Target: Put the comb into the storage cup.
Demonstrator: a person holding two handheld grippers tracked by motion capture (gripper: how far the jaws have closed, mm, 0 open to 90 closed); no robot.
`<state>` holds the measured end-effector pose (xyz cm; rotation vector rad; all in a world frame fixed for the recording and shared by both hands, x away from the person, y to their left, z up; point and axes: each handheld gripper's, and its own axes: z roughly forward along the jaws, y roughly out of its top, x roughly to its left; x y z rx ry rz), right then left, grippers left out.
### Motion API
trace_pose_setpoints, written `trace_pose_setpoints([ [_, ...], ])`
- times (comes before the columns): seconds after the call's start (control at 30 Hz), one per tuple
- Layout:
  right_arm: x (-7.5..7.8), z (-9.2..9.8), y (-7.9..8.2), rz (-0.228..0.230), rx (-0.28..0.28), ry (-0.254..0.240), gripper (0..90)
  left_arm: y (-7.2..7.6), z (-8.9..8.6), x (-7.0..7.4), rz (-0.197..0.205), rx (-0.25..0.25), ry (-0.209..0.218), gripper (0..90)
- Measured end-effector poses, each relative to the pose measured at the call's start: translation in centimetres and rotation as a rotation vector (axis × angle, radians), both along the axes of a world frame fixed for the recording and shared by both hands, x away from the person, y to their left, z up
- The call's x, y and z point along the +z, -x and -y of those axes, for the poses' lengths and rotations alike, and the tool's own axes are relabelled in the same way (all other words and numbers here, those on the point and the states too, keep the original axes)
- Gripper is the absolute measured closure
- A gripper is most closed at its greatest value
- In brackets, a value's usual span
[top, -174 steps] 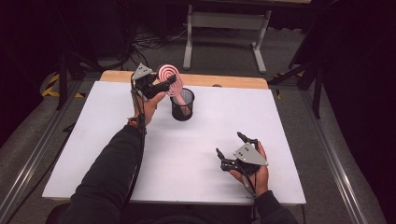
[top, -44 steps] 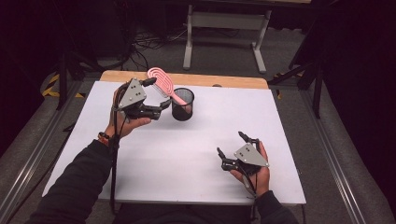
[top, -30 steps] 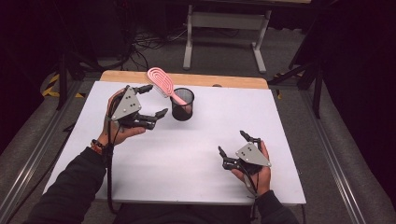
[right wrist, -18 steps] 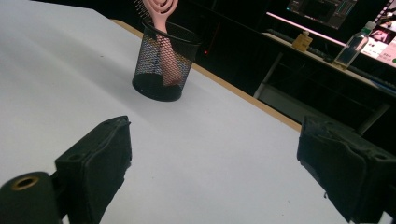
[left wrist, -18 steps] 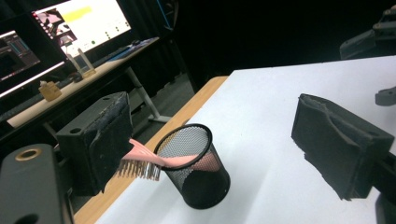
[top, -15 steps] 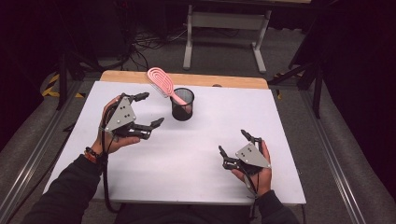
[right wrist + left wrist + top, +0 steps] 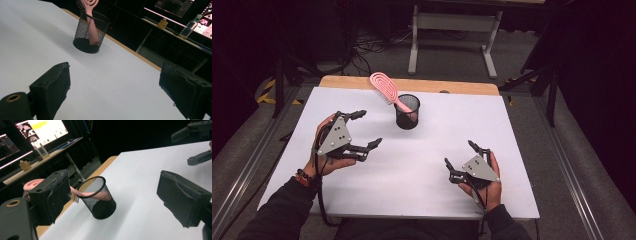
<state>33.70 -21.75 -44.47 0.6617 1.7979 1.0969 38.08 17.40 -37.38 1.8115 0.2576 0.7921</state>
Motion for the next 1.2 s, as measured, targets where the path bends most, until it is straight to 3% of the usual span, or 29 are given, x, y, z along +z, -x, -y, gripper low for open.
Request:
trace_pose_setpoints([
  [0.17,0.0,-0.1,0.2,0.009,0.001,0.012,10.6,0.1,-0.8,-1.3,-0.019,0.031,-0.02,11.7],
  [0.4,-0.2,0.1,0.5,0.001,-0.002,0.017,10.6,0.7,-2.2,-2.6,-0.044,0.074,-0.005,11.7],
  [0.57,-0.2,0.5,0.7,-0.001,-0.005,0.009,10.5,1.0,-2.8,-3.7,-0.066,0.099,-0.02,10.4],
  [1.07,-0.3,1.4,1.3,-0.008,-0.028,0.001,10.5,2.0,-4.5,-6.1,-0.104,0.112,-0.054,6.4],
  [1.2,-0.1,1.8,1.8,0.02,-0.048,-0.018,10.7,2.4,-5.6,-8.3,-0.165,0.134,-0.014,6.1],
])
